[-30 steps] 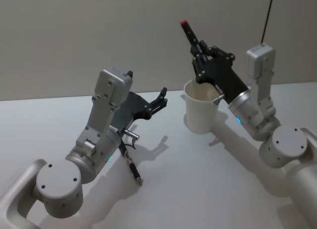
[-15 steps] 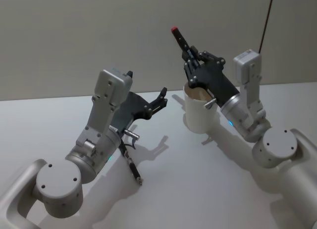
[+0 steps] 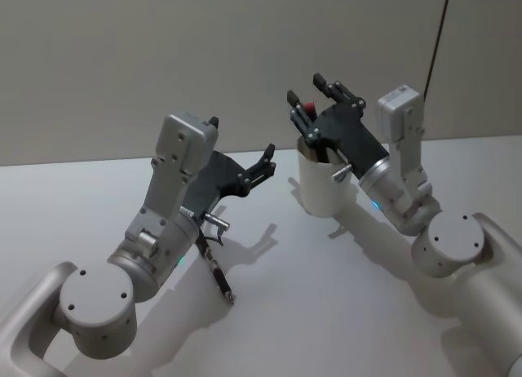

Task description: Place the pen into the pen holder.

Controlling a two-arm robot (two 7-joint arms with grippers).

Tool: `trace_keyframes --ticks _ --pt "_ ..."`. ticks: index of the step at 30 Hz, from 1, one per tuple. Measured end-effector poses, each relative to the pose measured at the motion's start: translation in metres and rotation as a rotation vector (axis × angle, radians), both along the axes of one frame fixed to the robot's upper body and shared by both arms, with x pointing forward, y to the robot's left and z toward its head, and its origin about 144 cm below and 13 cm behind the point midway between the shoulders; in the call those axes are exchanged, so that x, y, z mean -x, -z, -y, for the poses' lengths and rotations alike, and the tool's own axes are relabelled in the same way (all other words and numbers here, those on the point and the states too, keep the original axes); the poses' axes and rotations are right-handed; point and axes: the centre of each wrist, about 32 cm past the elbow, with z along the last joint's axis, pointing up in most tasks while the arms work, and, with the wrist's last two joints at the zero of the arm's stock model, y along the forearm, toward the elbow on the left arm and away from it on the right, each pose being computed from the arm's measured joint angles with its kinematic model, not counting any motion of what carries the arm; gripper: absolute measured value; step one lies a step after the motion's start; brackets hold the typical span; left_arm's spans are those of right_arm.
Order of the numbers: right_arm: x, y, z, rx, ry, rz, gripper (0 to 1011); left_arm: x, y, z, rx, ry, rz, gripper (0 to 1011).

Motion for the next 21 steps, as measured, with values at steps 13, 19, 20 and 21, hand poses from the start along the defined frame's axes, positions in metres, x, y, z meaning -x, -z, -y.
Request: trace_keyframes --ticks 13,19,20,21 --pt "-0.0003 0.0003 -0.0005 0.001 -0.002 0.001 875 0.0000 0.0000 0.0000 0.000 0.000 0.000 1001" --pt "0.0040 -0.0022 0.0020 -0.020 0.004 -0.014 1001 0.0000 0.0000 0.0000 0.000 0.000 0.000 1001" --pt "0.0052 -0.0029 0.0026 -0.024 0.005 -0.015 1001 0.0000 0.0000 0.0000 0.000 0.000 0.000 1001" --pt "0.0063 -0.0034 0.0033 -0.026 0.006 -0.018 1001 0.0000 0.0000 0.0000 0.000 0.000 0.000 1001"
